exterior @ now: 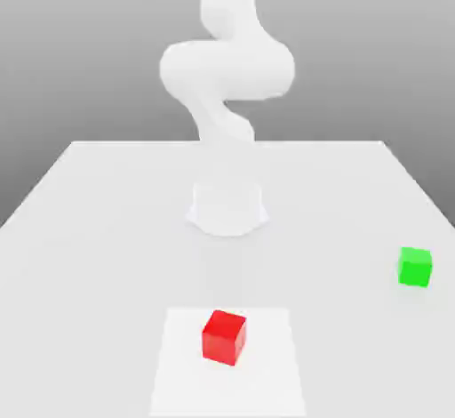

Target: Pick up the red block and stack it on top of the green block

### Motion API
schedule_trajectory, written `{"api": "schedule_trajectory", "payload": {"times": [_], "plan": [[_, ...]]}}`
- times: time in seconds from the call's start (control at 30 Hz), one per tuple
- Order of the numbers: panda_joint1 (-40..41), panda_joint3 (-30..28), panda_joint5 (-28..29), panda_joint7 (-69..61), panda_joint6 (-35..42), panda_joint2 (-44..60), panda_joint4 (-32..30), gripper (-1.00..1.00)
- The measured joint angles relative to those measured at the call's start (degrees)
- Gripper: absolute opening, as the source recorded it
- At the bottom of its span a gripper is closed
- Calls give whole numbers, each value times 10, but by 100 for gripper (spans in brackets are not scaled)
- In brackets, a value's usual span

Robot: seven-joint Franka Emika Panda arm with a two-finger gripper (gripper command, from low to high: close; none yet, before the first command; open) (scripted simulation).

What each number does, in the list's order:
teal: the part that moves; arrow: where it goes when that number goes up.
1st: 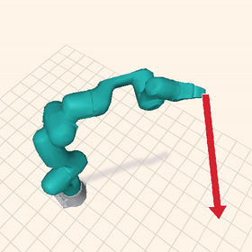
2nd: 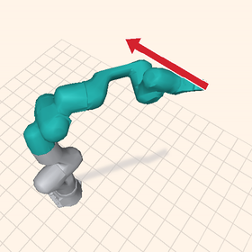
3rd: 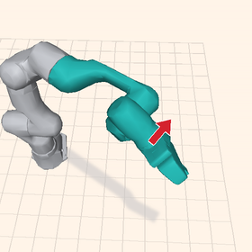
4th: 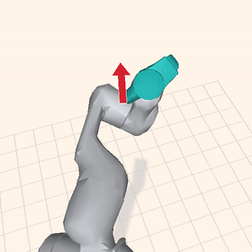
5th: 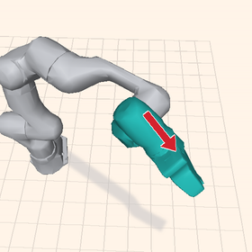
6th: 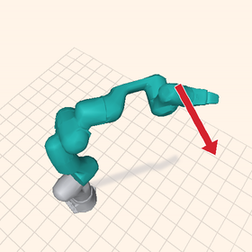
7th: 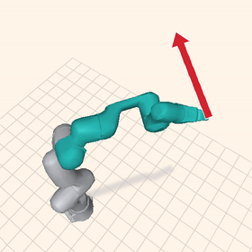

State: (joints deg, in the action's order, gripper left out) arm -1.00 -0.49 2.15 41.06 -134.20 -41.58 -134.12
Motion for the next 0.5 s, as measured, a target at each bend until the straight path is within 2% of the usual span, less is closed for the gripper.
{"api": "schedule_trajectory", "payload": {"times": [0.27,0.5], "plan": [[-31,-33,54,-166,-78,138,-76,0],[-57,-72,67,-333,-146,256,-141,0]]}}
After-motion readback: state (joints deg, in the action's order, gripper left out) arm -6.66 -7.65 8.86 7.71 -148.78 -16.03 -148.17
